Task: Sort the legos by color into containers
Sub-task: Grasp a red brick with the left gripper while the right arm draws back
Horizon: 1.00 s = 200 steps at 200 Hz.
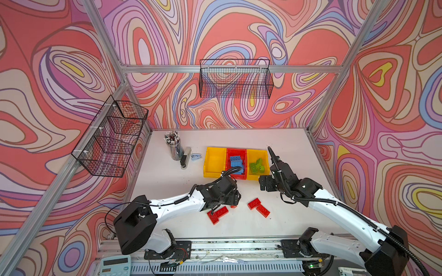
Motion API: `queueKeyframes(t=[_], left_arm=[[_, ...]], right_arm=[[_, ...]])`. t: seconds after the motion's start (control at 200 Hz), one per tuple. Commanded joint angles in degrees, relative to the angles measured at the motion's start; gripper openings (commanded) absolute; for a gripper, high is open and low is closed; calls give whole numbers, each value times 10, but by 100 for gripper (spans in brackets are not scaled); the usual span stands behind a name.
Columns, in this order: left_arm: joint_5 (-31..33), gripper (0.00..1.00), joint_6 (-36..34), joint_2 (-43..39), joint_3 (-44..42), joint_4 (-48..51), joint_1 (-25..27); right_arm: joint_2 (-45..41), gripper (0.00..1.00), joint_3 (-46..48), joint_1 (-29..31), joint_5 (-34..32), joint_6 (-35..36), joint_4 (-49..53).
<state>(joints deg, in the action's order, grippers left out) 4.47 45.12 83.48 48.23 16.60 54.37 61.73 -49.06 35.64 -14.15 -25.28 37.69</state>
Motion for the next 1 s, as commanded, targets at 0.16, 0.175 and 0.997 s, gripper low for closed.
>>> queueKeyframes(t=[0.16, 0.175, 0.997], left_arm=[[-6, 79, 44, 36, 3, 8, -1], [-6, 78, 45, 36, 1, 6, -1], [-18, 19, 39, 131, 56, 26, -2]], right_arm=[[-14, 98, 16, -3, -2, -17, 7], [-14, 98, 16, -2, -2, -16, 7], [-33, 98, 19, -3, -6, -23, 19]])
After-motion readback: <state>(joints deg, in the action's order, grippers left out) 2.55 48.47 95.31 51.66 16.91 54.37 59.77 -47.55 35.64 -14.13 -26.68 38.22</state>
